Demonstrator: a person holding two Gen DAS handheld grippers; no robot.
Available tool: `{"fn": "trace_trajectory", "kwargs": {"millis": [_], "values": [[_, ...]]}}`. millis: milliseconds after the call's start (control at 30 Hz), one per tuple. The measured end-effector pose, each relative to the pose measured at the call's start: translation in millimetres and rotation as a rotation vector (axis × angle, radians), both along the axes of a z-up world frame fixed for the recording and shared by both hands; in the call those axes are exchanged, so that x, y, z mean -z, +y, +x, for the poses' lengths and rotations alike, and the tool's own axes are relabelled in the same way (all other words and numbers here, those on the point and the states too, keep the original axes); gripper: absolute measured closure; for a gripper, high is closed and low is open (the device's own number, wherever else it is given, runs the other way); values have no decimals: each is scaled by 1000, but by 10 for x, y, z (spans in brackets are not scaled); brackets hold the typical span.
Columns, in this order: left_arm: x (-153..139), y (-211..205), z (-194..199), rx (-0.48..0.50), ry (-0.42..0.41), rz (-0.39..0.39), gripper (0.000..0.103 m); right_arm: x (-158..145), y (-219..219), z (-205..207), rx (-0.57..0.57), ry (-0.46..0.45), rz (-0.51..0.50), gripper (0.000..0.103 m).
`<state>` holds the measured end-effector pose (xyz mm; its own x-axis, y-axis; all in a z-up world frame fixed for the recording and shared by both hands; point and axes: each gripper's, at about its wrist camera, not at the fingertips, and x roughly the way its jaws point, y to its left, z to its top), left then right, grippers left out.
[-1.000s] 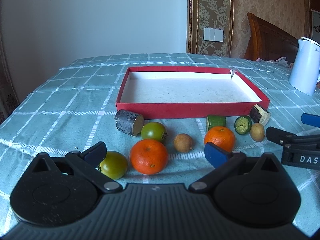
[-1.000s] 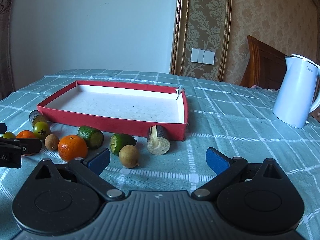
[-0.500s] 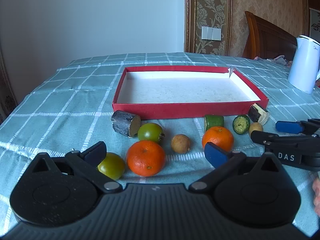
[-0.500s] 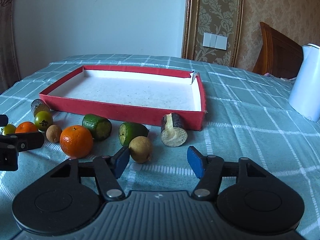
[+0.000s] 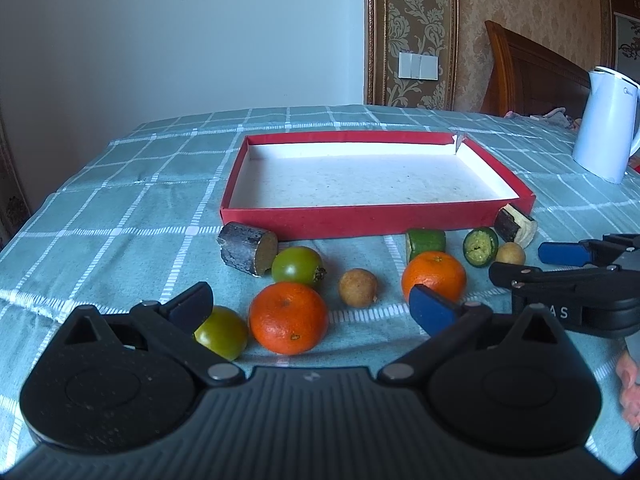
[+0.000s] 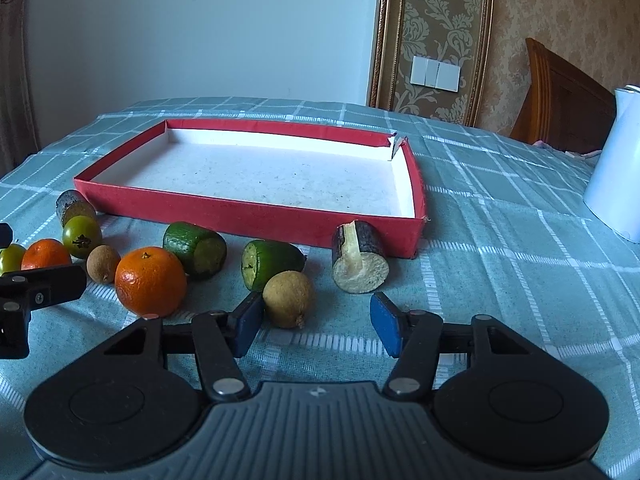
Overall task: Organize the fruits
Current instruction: 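Close the right gripper on the small brown fruit and lift it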
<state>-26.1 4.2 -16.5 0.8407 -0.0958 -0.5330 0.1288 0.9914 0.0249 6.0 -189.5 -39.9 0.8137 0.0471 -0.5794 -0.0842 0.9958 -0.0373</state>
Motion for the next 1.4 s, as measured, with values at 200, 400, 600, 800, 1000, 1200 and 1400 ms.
{"fn": "trace_trajectory", "kwargs": {"millis": [200,400,600,800,1000,1200,1400], "values": [[4,-10,-3,-2,-1,8,0,1,15,16,-5,-2,-5,44],[4,-9,-6,-2,-2,9,0,4,21,33,-25,2,8,57],[6,20,-10,-8,-6,1,0,14,85,-5,-65,-15,8,75],[22,49,-29,-7,-17,2,0,-20,43,-73,-81,-35,41,76],[34,119,-57,-4,-27,-7,0,-183,25,-146,-99,-73,31,76],[108,184,-97,-8,-35,40,0,-197,31,-153,-102,-81,40,76],[157,189,-55,-14,-43,64,0,-184,61,-178,-109,-86,53,76]]}}
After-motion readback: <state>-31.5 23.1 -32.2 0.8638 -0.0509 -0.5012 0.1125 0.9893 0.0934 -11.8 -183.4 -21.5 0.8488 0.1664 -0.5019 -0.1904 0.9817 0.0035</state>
